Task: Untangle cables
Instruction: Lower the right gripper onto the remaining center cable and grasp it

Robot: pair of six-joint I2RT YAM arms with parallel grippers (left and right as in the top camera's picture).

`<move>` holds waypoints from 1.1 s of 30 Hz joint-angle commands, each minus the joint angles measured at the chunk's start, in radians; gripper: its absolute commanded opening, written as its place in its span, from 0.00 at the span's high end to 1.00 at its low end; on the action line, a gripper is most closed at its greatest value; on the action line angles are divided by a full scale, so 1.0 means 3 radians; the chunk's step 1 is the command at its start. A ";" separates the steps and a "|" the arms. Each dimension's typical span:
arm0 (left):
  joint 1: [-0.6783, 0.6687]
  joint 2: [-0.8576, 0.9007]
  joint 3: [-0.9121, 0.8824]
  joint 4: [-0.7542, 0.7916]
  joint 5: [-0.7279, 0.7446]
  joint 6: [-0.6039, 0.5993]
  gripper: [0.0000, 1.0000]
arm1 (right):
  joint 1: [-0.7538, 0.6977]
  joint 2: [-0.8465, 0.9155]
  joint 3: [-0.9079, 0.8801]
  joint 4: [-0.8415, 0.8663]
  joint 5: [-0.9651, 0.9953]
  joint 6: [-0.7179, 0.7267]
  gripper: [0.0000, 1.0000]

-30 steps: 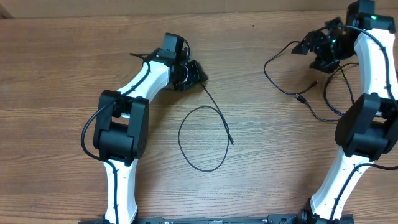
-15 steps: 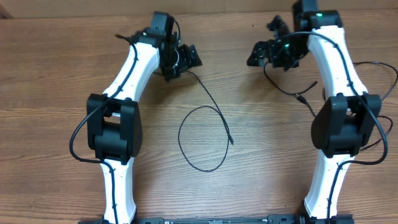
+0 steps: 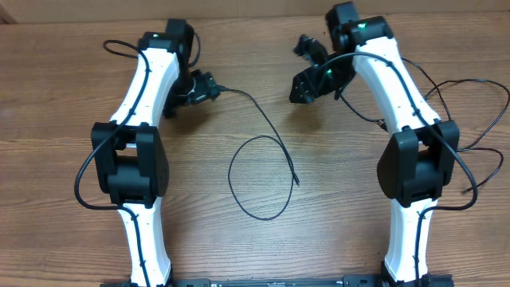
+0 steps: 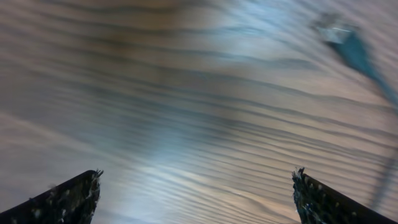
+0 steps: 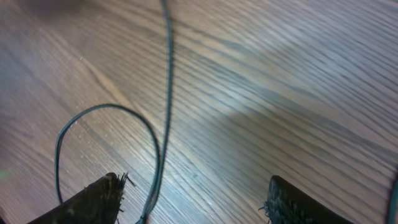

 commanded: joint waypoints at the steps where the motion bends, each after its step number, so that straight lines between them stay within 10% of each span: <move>1: 0.0036 -0.0056 0.0031 -0.0076 -0.0407 0.0036 0.01 | 0.0107 0.0008 -0.0019 0.0006 0.0151 -0.0127 0.30; 24: 0.0029 -0.0055 -0.0005 0.0137 -0.0495 0.0052 0.00 | 0.0548 0.0118 -0.1171 0.1016 0.0245 -0.0303 0.49; 33: 0.0028 -0.0055 -0.0005 0.0137 -0.0495 0.0052 0.01 | 0.0732 0.0118 -0.1830 0.1836 0.0969 -0.0299 0.71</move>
